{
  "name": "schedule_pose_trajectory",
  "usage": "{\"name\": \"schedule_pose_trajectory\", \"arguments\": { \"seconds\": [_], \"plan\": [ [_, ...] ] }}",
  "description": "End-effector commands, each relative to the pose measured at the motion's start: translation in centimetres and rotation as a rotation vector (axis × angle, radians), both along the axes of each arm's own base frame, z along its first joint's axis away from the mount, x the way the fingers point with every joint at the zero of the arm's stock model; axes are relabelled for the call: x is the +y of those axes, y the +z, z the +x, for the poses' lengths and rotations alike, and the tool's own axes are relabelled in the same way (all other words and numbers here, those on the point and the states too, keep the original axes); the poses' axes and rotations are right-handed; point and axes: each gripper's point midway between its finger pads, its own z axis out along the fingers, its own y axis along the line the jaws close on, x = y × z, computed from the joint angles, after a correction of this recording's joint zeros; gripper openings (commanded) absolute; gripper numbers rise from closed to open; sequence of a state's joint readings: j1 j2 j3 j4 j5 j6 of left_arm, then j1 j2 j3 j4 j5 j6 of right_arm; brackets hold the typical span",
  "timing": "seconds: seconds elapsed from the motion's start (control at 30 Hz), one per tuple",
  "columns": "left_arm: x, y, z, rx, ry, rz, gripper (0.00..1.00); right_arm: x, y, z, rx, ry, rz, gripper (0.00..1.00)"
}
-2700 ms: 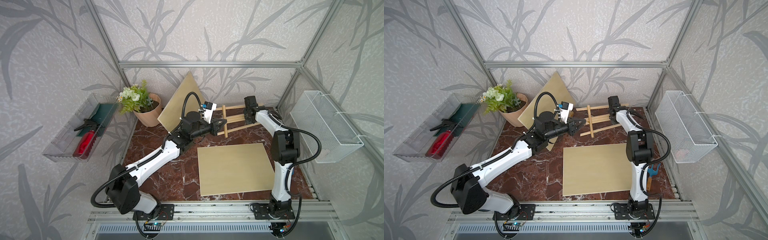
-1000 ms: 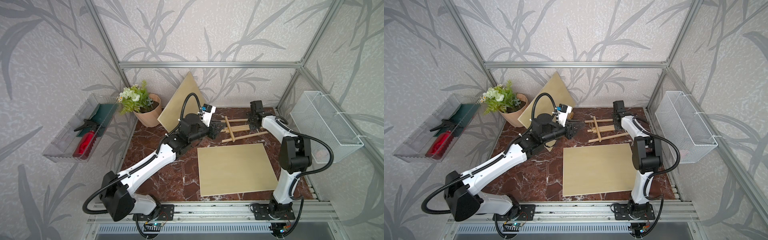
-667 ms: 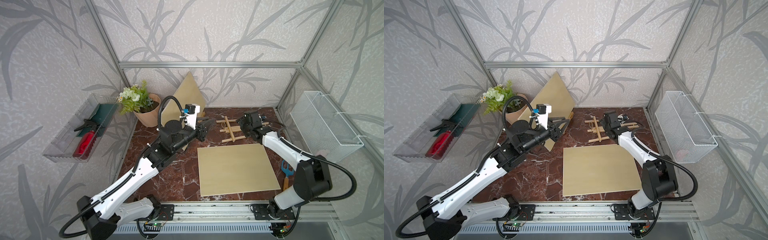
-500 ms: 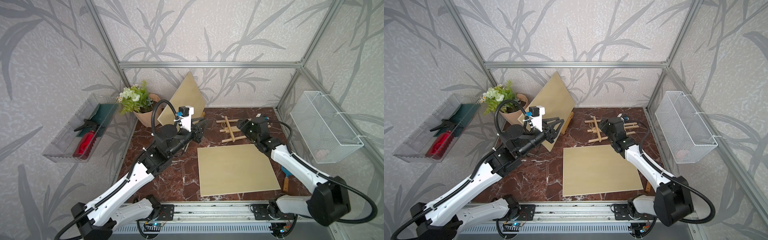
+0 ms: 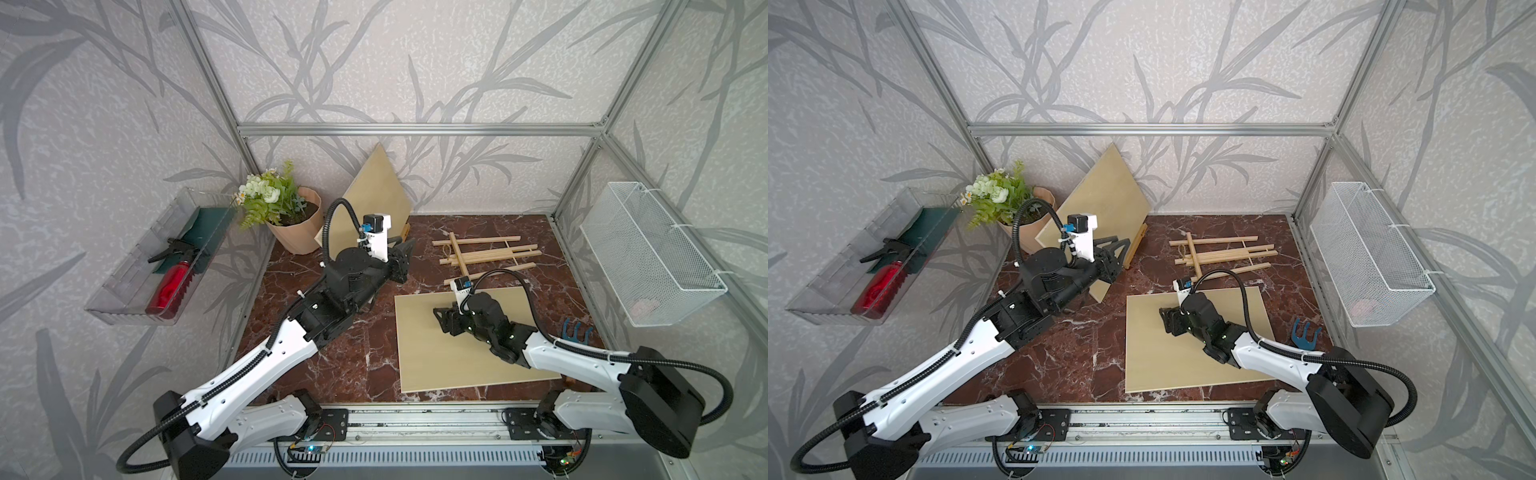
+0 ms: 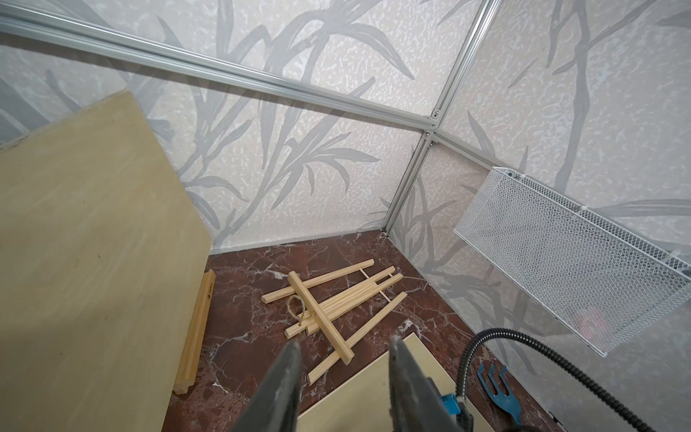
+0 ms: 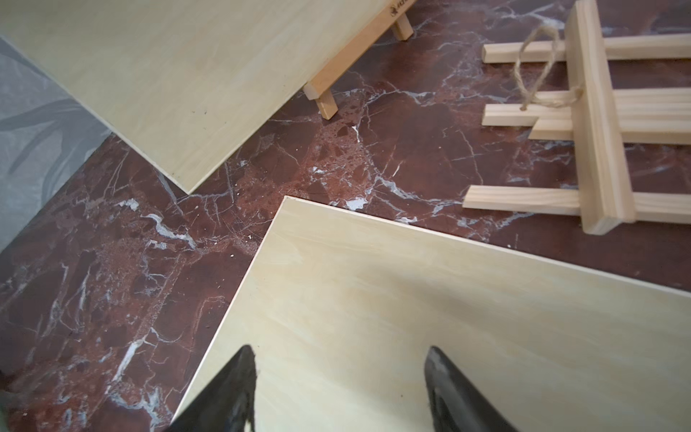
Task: Disassemble the easel
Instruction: Pick up the drawing board from the easel.
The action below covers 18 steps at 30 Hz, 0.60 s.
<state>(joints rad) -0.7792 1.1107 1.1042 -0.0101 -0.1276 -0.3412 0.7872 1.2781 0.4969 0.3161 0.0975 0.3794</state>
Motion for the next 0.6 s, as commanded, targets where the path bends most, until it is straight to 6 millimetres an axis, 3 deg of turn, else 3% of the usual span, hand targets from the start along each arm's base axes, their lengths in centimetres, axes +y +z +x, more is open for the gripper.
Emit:
{"name": "schedule_pose_trajectory", "arguments": {
  "seconds": [0.0,0.07,0.17,0.27,0.33,0.37,0.47,0.57],
  "plan": [
    [0.2,0.0,0.4,0.039,0.059,0.027,0.43,1.0,0.9,0.3,-0.142,0.021,0.008,0.71],
    [-0.8,-1.2,0.5,0.081,0.043,0.029,0.40,1.0,0.9,0.1,-0.154,0.013,-0.027,0.70],
    [-4.0,-3.4,0.2,0.142,0.000,0.100,0.40,0.6,1.0,0.2,-0.181,-0.014,-0.019,0.71],
    [-5.5,-5.0,0.2,0.199,0.025,0.180,0.66,0.0,1.7,0.3,-0.213,-0.054,0.029,0.71],
    [-5.7,-5.2,0.0,0.223,0.035,0.201,0.89,-1.0,2.3,0.5,-0.248,-0.109,0.057,0.71],
    [-5.7,-5.1,-0.2,0.220,0.032,0.203,0.92,-1.5,2.6,0.6,-0.265,-0.134,0.063,0.71],
    [-4.1,-5.0,-0.8,0.192,0.075,0.200,0.99,-2.8,3.2,0.6,-0.301,-0.187,0.074,0.72],
    [0.4,-4.8,-1.0,0.160,0.234,0.174,0.99,-2.9,3.6,0.5,-0.291,-0.180,0.065,0.73]
  ]
}}
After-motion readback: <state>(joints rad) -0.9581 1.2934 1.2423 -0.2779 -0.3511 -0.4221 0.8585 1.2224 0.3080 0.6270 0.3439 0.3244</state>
